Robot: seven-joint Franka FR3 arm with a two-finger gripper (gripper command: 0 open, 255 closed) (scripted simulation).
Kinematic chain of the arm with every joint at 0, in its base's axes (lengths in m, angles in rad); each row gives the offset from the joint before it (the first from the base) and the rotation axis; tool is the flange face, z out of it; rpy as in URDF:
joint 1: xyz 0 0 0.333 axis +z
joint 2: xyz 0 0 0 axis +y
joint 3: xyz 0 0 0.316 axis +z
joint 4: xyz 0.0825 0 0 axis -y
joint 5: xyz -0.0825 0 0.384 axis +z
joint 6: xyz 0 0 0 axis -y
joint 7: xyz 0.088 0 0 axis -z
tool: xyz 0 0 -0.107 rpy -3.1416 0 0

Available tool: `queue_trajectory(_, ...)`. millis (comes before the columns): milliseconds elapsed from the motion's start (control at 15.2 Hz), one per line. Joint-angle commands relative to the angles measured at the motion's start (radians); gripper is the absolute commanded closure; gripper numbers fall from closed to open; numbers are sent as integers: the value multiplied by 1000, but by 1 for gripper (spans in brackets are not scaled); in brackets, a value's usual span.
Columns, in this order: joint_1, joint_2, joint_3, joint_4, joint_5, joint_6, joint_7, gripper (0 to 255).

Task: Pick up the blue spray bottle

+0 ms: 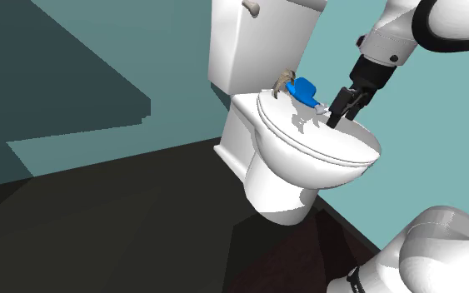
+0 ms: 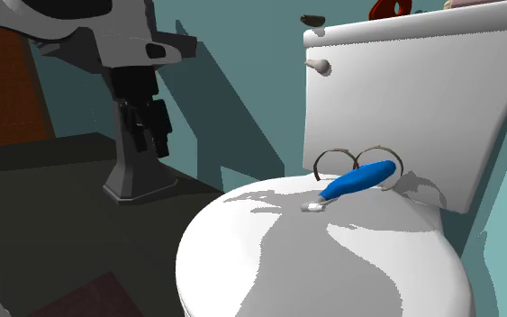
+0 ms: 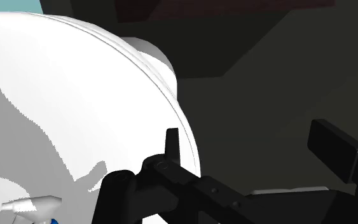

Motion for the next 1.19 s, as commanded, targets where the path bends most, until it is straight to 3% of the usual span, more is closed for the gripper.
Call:
queue_trajectory(0,0,0,0,0,0,0,0,0)
queue_trajectory(594,-30,343,-187,262,9,27,-159,0)
queue_trajectory(1122,-58,693,-336,583,115,-25,-328,0)
